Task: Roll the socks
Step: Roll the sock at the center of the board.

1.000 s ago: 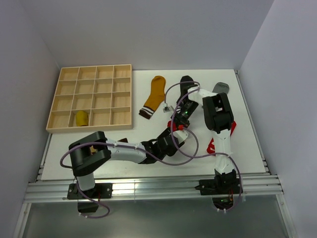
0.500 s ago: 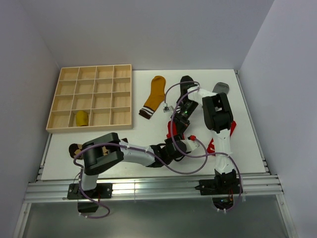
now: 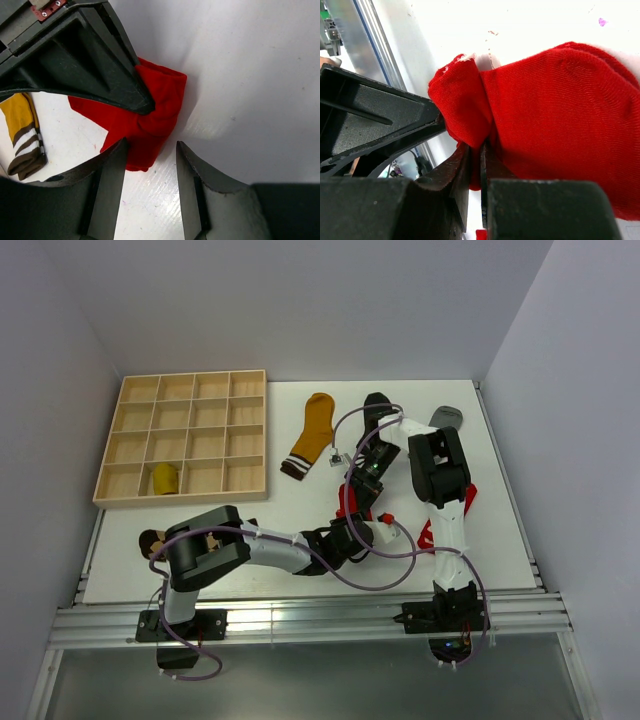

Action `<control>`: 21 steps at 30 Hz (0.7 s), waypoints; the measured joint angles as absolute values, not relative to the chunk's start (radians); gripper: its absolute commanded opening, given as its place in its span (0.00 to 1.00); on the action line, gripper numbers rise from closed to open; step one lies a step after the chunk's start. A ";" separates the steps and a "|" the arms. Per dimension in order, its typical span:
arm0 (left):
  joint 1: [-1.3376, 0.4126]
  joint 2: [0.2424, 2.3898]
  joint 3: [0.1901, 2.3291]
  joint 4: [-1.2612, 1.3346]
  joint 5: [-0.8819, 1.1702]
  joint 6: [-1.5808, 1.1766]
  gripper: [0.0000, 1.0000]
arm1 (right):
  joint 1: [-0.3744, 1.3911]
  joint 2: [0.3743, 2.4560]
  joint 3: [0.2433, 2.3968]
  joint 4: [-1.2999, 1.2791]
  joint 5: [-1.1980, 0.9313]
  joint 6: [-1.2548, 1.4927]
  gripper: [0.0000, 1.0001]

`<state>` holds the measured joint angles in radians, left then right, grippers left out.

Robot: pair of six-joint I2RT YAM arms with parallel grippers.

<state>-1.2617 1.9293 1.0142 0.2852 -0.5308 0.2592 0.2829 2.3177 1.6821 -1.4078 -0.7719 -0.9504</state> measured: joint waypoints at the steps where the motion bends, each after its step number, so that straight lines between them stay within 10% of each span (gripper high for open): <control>1: -1.261 1.929 1.015 0.282 -0.528 0.262 0.48 | 0.283 2.318 1.682 -1.407 -0.772 -0.950 0.12; 7: -1.246 1.944 1.028 0.263 -0.495 0.270 0.38 | 0.283 2.318 1.682 -1.407 -0.772 -0.950 0.13; 13: -1.226 1.953 1.047 0.243 -0.463 0.277 0.06 | 0.281 2.318 1.682 -1.408 -0.770 -0.950 0.18; 21: -1.213 1.961 1.092 0.172 -0.391 0.260 0.00 | 0.273 2.292 1.649 -1.398 -0.767 -0.925 0.40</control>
<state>-1.2133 1.9606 1.0916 0.1722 -0.3908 0.2600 0.2729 2.2925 1.6485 -1.3979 -0.7673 -0.9249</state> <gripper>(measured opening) 0.068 0.366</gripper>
